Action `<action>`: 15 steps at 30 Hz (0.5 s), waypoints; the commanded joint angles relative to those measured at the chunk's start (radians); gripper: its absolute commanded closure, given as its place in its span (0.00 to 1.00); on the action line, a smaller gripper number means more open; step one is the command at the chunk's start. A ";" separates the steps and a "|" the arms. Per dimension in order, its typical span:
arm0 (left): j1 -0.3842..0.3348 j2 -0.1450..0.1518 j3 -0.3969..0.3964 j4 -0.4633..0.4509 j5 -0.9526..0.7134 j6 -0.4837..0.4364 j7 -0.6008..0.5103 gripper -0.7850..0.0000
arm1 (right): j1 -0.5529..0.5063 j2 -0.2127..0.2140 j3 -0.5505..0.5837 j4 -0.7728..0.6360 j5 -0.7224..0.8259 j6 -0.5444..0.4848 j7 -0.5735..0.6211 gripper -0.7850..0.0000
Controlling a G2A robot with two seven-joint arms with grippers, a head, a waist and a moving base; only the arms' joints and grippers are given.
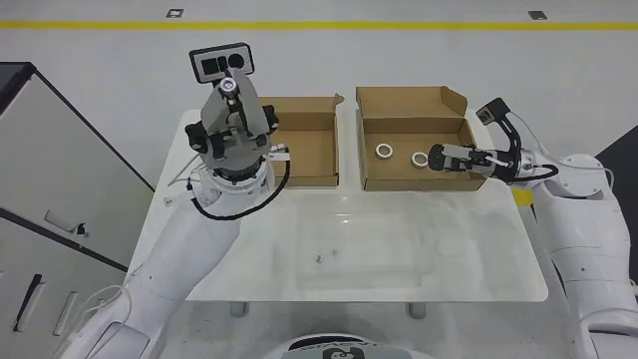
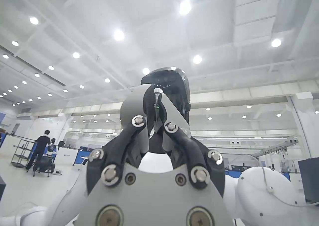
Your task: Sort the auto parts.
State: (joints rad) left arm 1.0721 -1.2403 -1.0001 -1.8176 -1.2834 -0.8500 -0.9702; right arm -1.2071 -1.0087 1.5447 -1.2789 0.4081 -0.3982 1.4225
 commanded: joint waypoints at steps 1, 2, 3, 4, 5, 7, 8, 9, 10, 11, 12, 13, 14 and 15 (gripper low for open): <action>-0.003 -0.003 -0.014 0.021 0.047 0.005 -0.005 1.00 | 0.000 0.000 0.000 0.000 0.000 0.000 0.000 0.00; -0.006 -0.004 -0.022 0.031 0.085 0.008 -0.008 1.00 | 0.000 0.000 0.000 0.000 0.000 0.000 0.000 0.00; -0.006 -0.005 -0.026 0.037 0.109 0.008 -0.007 1.00 | 0.000 0.000 0.000 0.000 0.000 0.000 0.000 0.00; -0.006 -0.007 -0.029 0.043 0.130 0.004 -0.004 1.00 | 0.000 0.000 0.000 0.000 0.000 0.000 0.000 0.00; -0.007 -0.008 -0.033 0.048 0.157 0.003 -0.003 1.00 | 0.000 0.000 0.000 0.000 0.000 0.000 0.000 0.00; -0.014 -0.008 -0.048 0.062 0.242 0.004 -0.002 1.00 | 0.000 0.000 0.000 0.000 0.000 0.000 0.000 0.00; -0.015 -0.008 -0.055 0.067 0.280 0.003 0.001 1.00 | 0.000 0.000 0.000 0.000 0.000 0.000 0.000 0.00; -0.019 -0.007 -0.065 0.073 0.332 0.001 0.001 1.00 | 0.000 0.000 0.000 0.000 0.000 0.000 0.000 0.00; -0.023 -0.006 -0.076 0.080 0.395 0.004 0.003 1.00 | 0.000 0.000 0.000 0.000 0.000 0.000 0.000 0.00; -0.020 -0.006 -0.079 0.075 0.426 0.008 0.021 1.00 | 0.000 0.000 0.000 0.000 0.000 0.000 0.000 0.00; -0.017 -0.007 -0.081 0.069 0.449 0.008 0.038 1.00 | 0.000 0.000 0.000 0.000 0.000 0.000 0.000 0.00; -0.016 -0.008 -0.083 0.064 0.475 0.009 0.046 1.00 | 0.000 0.000 0.000 0.000 0.000 0.000 0.000 0.00; -0.013 -0.009 -0.084 0.059 0.490 0.011 0.057 1.00 | 0.000 0.000 0.000 0.000 0.000 0.000 0.000 0.00; -0.010 -0.010 -0.083 0.053 0.499 0.012 0.065 1.00 | 0.000 0.000 0.000 0.000 0.000 0.000 0.000 0.00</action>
State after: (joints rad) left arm 1.0586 -1.2490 -1.0840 -1.7576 -0.7987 -0.8398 -0.9160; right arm -1.2071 -1.0087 1.5447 -1.2789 0.4081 -0.3982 1.4225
